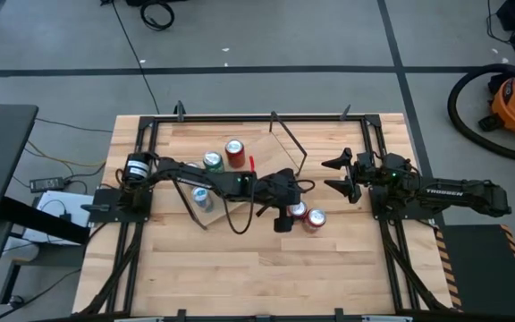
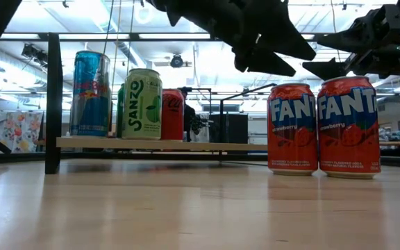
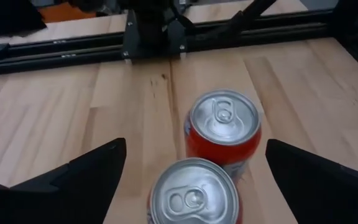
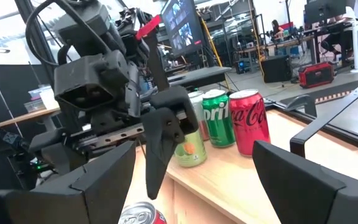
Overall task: Place canned beverage on shelf
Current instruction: Put the orange soda can onto the shelf
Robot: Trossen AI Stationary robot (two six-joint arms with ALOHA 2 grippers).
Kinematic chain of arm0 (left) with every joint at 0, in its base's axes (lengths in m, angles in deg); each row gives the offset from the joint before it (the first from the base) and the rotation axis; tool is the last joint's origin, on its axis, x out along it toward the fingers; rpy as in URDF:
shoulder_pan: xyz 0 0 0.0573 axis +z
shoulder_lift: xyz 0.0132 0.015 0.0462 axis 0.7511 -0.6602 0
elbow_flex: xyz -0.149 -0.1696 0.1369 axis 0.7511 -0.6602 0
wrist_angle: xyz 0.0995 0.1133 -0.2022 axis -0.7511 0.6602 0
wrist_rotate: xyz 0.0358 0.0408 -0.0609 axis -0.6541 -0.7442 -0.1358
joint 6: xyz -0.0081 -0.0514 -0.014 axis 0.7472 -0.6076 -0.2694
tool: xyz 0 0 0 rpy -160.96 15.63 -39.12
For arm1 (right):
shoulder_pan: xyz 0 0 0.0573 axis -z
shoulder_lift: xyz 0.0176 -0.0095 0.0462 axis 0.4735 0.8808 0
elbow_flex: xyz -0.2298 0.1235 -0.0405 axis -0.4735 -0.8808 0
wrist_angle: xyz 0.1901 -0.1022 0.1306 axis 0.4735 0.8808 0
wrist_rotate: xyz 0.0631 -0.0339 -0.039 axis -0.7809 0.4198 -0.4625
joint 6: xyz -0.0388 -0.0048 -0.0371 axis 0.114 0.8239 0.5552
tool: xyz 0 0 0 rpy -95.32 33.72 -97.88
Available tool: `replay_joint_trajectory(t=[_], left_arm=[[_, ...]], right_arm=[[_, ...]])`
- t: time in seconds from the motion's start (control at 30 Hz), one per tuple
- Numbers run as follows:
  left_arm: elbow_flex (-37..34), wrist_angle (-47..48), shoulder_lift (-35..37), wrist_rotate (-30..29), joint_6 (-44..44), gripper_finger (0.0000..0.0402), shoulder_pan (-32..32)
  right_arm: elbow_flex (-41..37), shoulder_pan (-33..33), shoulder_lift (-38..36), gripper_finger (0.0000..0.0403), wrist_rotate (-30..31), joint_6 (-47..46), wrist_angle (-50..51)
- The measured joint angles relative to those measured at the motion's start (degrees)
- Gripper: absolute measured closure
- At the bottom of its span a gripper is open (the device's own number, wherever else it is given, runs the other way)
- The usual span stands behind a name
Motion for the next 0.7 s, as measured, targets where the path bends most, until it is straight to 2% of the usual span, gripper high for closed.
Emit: replay_joint_trajectory(t=[0.37, 0.7], left_arm=[[0.1, -1.5, -3.2, -0.1, 1.9, 0.0001, 0.5], [0.0, 3.1, -5.3, 0.5, 0.8, 0.0001, 0.5]], right_arm=[[0.0, 0.0, 0.0, 0.0069, 0.0, 0.0, 0.2], [0.0, 0.0, 0.0, 0.0069, 0.0, 0.0, 0.3]])
